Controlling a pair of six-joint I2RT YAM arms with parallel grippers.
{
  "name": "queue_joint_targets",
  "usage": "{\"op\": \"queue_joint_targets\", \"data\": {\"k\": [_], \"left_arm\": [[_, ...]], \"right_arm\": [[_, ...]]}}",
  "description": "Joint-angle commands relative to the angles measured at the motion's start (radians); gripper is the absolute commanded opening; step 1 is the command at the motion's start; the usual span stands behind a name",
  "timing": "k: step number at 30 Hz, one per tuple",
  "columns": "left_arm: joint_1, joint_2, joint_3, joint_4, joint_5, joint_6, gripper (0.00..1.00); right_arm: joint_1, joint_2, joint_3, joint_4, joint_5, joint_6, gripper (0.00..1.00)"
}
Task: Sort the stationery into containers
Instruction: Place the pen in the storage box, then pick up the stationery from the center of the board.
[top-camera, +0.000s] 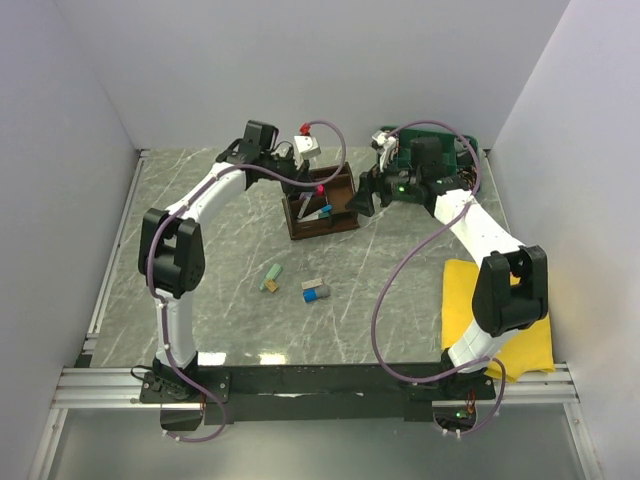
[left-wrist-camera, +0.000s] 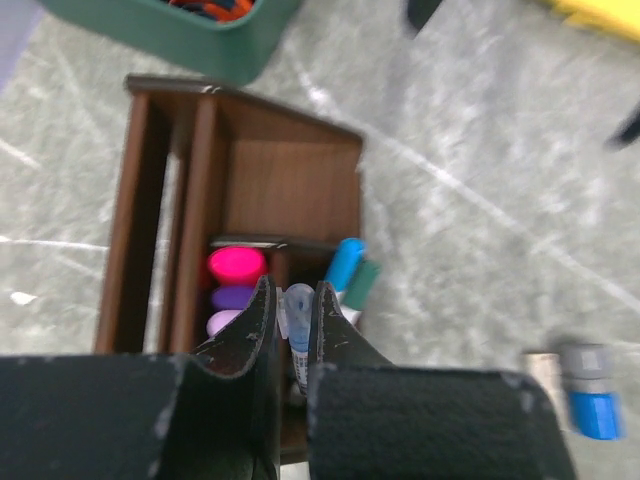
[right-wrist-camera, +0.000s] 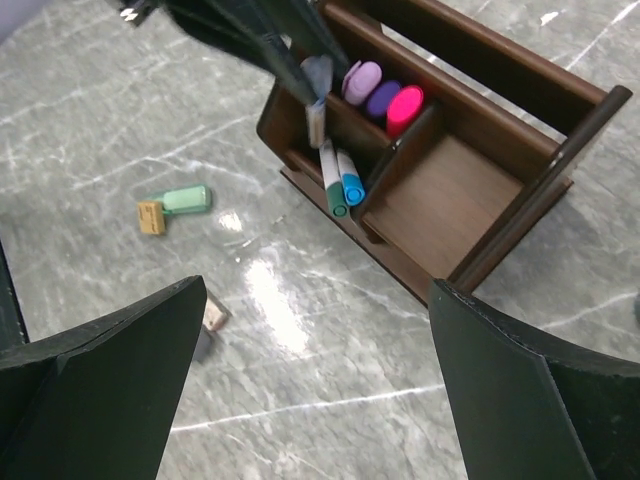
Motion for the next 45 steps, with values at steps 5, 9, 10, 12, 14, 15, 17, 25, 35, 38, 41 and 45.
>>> {"op": "queue_joint_targets", "data": {"k": [5, 9, 10, 12, 14, 15, 17, 25, 35, 38, 41, 45], "left_arm": [[-0.004, 0.015, -0.086, 0.123, -0.073, 0.150, 0.08], [-0.011, 0.015, -0.124, 0.146, -0.080, 0.153, 0.32], [-0.011, 0.014, -0.128, 0.169, -0.081, 0.139, 0.36], [-0.011, 0.014, -0.117, 0.178, -0.083, 0.107, 0.47], [-0.011, 0.012, -0.103, 0.189, -0.087, 0.079, 0.53], [-0.011, 0.012, -0.083, 0.186, -0.087, 0.062, 0.55], [-0.011, 0.008, -0.069, 0.192, -0.103, 0.030, 0.58], [-0.011, -0.147, -0.002, 0.065, -0.124, 0.042, 0.62], [0.100, -0.521, -0.455, -0.009, -0.357, -0.100, 0.69], [0.135, -0.604, -0.589, -0.067, -0.434, -0.137, 0.70], [0.140, -0.643, -0.692, -0.112, -0.474, -0.162, 0.68], [0.140, -0.641, -0.761, -0.100, -0.495, -0.197, 0.66]], "right_arm": [[-0.006, -0.067, 0.012, -0.028, 0.021, -0.056, 1.00], [-0.006, -0.064, 0.018, -0.035, 0.028, -0.054, 1.00], [-0.006, -0.062, 0.021, -0.038, 0.031, -0.054, 1.00], [-0.006, -0.057, 0.026, -0.045, 0.033, -0.057, 1.00], [-0.006, -0.051, 0.032, -0.051, 0.039, -0.065, 1.00], [-0.006, -0.050, 0.035, -0.054, 0.044, -0.066, 1.00], [-0.005, -0.047, 0.040, -0.054, 0.056, -0.059, 1.00], [0.061, -0.009, 0.124, -0.215, 0.240, -0.212, 1.00], [0.303, -0.059, -0.006, -0.194, 0.381, -0.543, 1.00], [0.365, -0.033, 0.030, -0.278, 0.380, -0.589, 0.96], [0.415, -0.021, 0.041, -0.285, 0.462, -0.628, 0.92], [0.438, -0.013, 0.034, -0.263, 0.501, -0.671, 0.87]]}}
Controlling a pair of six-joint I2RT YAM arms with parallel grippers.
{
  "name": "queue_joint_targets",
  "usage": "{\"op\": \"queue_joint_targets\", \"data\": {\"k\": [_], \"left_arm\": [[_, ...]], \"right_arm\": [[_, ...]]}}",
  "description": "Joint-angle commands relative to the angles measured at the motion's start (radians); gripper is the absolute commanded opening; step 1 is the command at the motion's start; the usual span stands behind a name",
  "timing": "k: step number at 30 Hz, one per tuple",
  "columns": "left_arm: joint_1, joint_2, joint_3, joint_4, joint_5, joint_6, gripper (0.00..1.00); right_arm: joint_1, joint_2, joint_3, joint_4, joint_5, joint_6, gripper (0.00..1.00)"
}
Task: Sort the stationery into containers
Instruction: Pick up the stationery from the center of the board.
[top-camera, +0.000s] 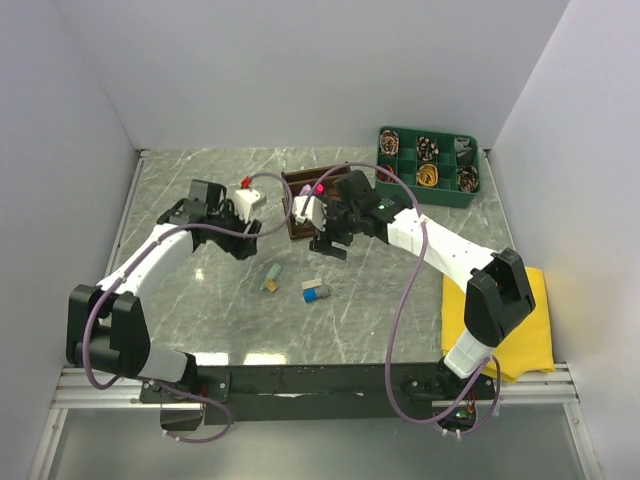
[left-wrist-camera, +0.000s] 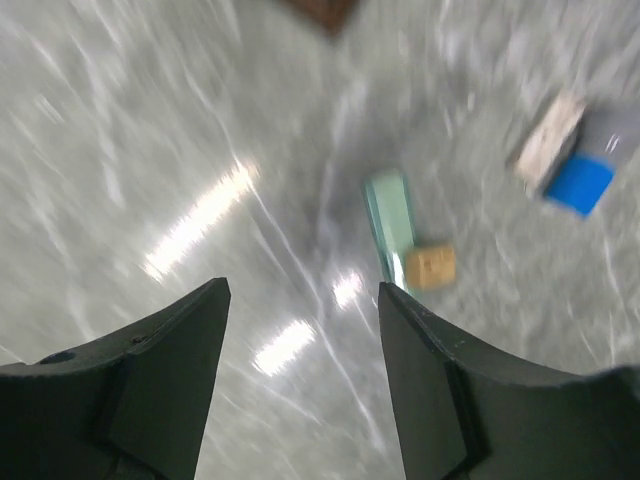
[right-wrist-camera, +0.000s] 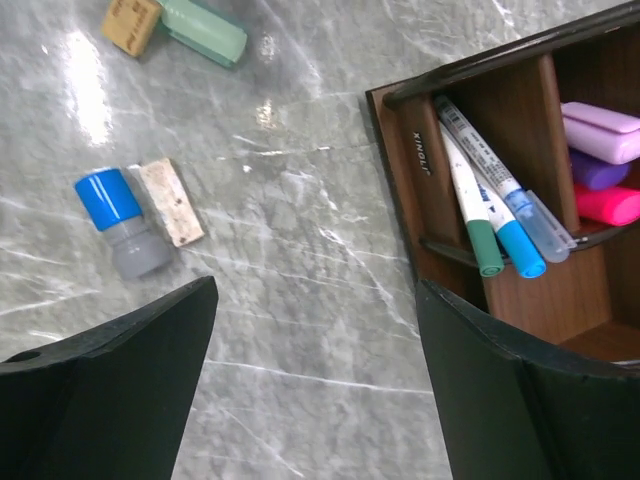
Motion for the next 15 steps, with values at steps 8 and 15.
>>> {"op": "queue_joint_targets", "data": {"k": [8, 15], "left_arm": [[0.118, 0.100, -0.010, -0.049, -0.058, -0.291, 0.65], [0.212, 0.117, 0.024, -0.042, -0.079, -0.313, 0.66]], "right_arm": [[0.084, 0.086, 0.066, -0.078, 0.098, -0.153, 0.83], [0.199, 0.098, -0.021, -0.077, 0.144, -0.253, 0.82]]}}
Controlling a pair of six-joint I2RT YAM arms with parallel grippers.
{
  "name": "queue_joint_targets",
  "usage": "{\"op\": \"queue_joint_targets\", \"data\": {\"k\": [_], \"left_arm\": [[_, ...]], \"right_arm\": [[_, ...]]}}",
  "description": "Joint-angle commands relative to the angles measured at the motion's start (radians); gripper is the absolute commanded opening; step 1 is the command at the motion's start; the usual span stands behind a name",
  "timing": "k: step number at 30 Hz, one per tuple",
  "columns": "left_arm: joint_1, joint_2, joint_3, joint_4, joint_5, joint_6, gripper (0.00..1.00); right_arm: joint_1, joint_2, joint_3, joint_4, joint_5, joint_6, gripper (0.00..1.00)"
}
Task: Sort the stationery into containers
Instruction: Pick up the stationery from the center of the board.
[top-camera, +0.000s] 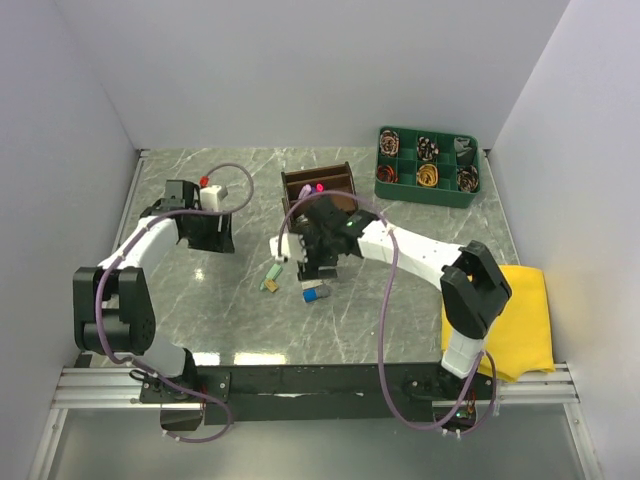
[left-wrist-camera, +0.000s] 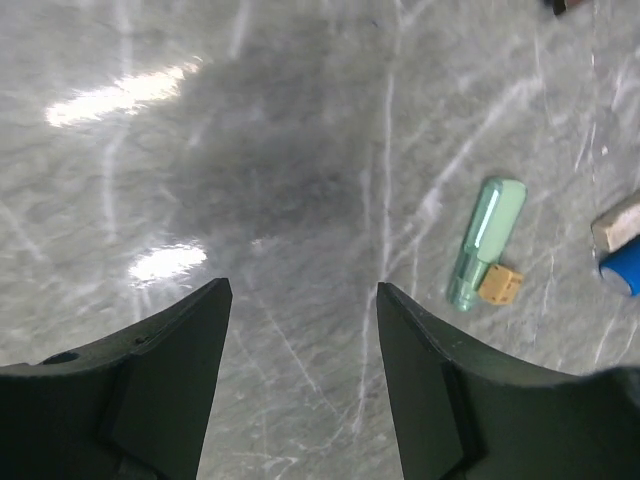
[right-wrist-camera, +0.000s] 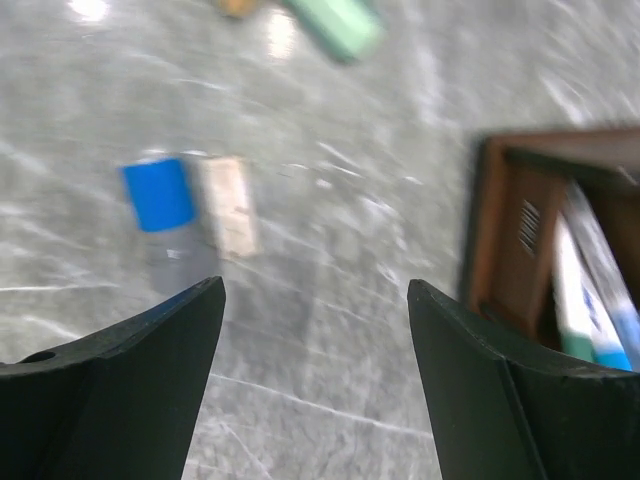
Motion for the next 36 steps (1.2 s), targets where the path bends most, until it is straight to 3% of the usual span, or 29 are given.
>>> {"op": "queue_joint_targets", "data": {"k": [1, 22, 25, 29, 36], "left_arm": [[0.026, 0.000, 0.075, -0.004, -0.011, -0.030, 0.66], [0.066, -0.109, 0.012, 0.004, 0.014, -0.047, 0.67], [0.068, -0.098, 0.012, 0.011, 0.022, -0.050, 0.67], [0.069, -0.086, 0.012, 0.019, 0.029, -0.056, 0.67], [0.076, -0.063, 0.024, 0.018, 0.035, -0.058, 0.67]], "right_arm": [[0.063, -0.022, -0.050, -0.006, 0.023, -0.088, 0.82], [0.178, 0.125, -0.007, 0.005, 0.009, -0.078, 0.80], [0.178, 0.144, 0.004, -0.003, 0.016, -0.076, 0.76], [0.176, 0.171, 0.021, -0.014, 0.019, -0.059, 0.63], [0.179, 0.182, 0.016, -0.020, 0.032, -0.056, 0.58]]}}
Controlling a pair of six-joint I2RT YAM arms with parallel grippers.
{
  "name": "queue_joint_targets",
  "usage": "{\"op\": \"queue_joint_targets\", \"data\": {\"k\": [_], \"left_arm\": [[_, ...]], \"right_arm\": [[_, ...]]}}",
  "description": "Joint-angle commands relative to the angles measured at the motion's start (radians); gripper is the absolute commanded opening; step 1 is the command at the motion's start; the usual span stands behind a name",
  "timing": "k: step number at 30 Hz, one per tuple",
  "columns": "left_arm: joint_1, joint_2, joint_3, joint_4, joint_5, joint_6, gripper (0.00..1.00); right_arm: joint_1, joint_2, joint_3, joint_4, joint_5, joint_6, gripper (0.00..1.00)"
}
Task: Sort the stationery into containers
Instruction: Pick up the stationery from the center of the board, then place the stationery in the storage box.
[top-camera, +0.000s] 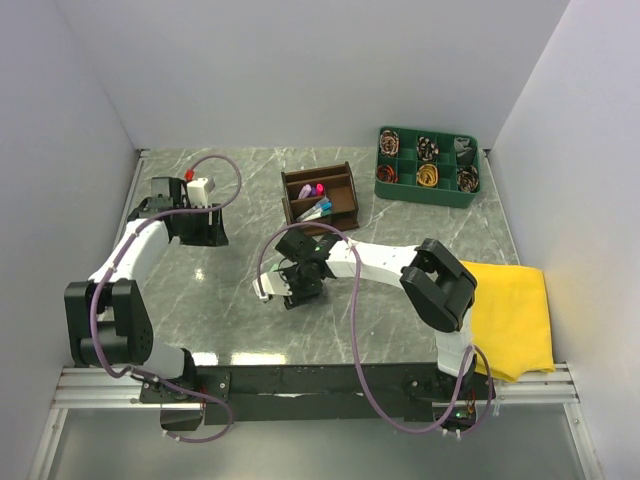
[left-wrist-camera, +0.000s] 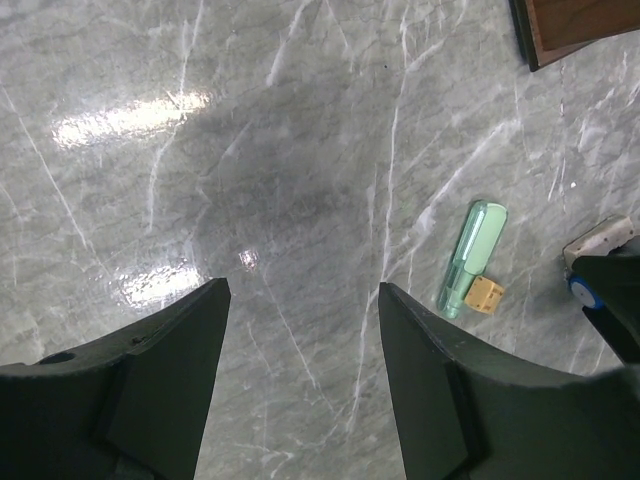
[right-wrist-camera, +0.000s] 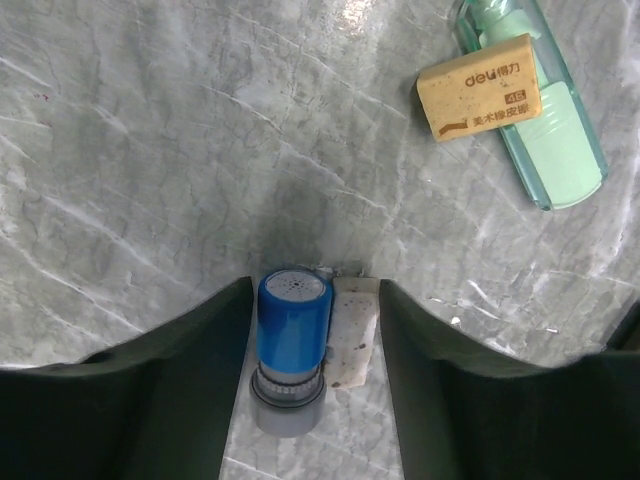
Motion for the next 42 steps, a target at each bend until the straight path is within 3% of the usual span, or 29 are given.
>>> {"op": "queue_joint_targets", "data": {"k": [1, 3, 7, 9, 14, 19, 22, 24, 27, 29, 31, 42], "left_arm": [[0.007, 0.014, 0.010, 0.019, 0.022, -0.011, 0.67], [0.007, 0.017, 0.010, 0.022, 0.022, -0.012, 0.67], [0.013, 0.028, 0.016, 0.013, 0.024, -0.011, 0.67], [0.023, 0.031, 0.033, 0.000, 0.036, -0.003, 0.67], [0.069, 0.047, 0.075, -0.032, 0.104, 0.031, 0.67], [0.081, 0.018, 0.075, -0.021, 0.326, 0.109, 0.67], [0.082, -0.009, 0.049, 0.011, 0.433, 0.124, 0.67], [0.082, -0.006, 0.055, 0.010, 0.469, 0.115, 0.66], [0.081, 0.020, 0.095, -0.035, 0.510, 0.120, 0.65], [0.082, 0.043, 0.133, -0.059, 0.530, 0.138, 0.65], [0.081, 0.071, 0.162, -0.075, 0.542, 0.156, 0.65], [0.033, 0.277, 0.463, -0.128, 0.507, 0.135, 0.63]], "right_arm": [[0.008, 0.011, 0.027, -0.019, 0.016, 0.003, 0.56], [0.008, 0.013, 0.023, -0.025, 0.018, 0.005, 0.50], [0.006, 0.007, 0.050, -0.026, 0.015, 0.040, 0.26], [0.005, 0.002, 0.084, -0.046, 0.010, 0.057, 0.22], [-0.027, -0.048, 0.202, -0.091, -0.040, 0.143, 0.19], [-0.115, -0.111, 0.253, -0.045, -0.193, 0.369, 0.18], [-0.210, -0.139, 0.201, 0.068, -0.325, 0.586, 0.16], [-0.279, -0.183, 0.105, 0.237, -0.387, 0.690, 0.13], [-0.338, -0.262, -0.017, 0.496, -0.367, 0.820, 0.02], [-0.366, -0.306, -0.069, 0.698, -0.303, 0.952, 0.00], [-0.398, -0.323, -0.097, 0.773, -0.231, 1.012, 0.00], [-0.415, -0.383, -0.367, 1.363, 0.197, 0.930, 0.00]]}}
